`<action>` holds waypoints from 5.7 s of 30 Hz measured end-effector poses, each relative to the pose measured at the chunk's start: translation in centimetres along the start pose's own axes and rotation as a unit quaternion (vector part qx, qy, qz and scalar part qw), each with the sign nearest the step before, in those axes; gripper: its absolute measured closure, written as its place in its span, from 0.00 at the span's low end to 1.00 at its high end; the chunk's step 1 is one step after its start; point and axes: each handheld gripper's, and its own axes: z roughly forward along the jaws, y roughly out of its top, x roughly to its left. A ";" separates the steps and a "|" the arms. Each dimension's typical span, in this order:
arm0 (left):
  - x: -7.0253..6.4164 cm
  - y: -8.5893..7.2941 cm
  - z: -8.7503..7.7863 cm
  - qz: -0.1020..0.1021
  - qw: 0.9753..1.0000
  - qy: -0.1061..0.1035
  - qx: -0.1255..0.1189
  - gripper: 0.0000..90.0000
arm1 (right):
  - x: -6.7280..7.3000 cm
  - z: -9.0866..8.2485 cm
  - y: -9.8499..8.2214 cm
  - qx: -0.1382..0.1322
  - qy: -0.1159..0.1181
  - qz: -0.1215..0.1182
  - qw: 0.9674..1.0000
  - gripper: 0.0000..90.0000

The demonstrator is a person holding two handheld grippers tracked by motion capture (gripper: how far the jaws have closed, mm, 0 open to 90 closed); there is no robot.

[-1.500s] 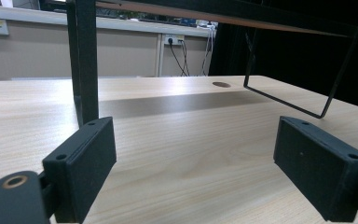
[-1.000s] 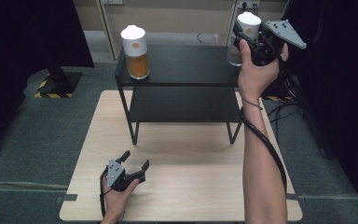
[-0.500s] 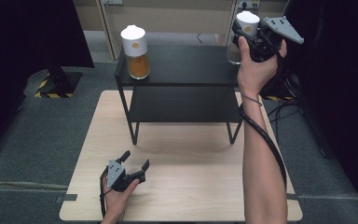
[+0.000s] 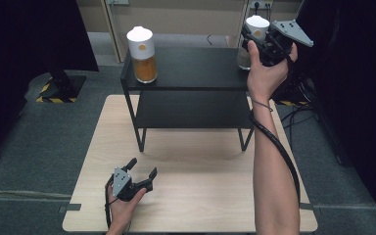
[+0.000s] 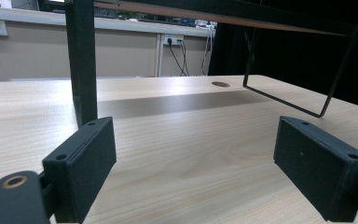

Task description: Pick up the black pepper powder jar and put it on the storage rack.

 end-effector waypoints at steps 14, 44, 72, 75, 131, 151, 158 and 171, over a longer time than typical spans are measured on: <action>0.0 0.0 0.0 0.001 1.000 0.000 0.000 0.14 | -0.3 -0.3 -0.7 0.001 0.001 -0.004 1.000 0.34; -0.1 0.0 0.1 0.001 1.000 0.000 0.000 0.14 | -0.4 -1.5 -0.2 0.009 0.014 0.003 1.000 0.15; -0.2 -0.1 0.1 0.000 1.000 -0.001 -0.002 0.14 | -0.2 -6.9 -1.0 0.007 0.040 0.001 0.999 0.14; -0.2 -0.1 0.1 0.001 1.000 -0.001 -0.002 0.14 | -0.1 -7.4 -1.1 0.008 0.039 0.002 0.999 0.14; -0.4 -0.1 0.1 0.006 1.000 -0.002 -0.001 0.14 | 0.9 -14.9 -6.3 0.026 0.111 -0.010 0.993 0.14; -0.4 -0.1 0.1 0.007 1.000 -0.002 -0.002 0.14 | 0.3 -16.2 -9.2 0.049 0.108 0.003 0.993 0.14; -0.4 -0.1 0.1 0.006 1.000 -0.002 -0.002 0.14 | 0.2 -16.7 -9.8 0.055 0.109 0.007 0.992 0.14; -0.4 -0.1 0.1 0.007 1.000 -0.002 -0.002 0.14 | -0.1 -17.4 -11.3 0.072 0.114 0.008 0.991 0.14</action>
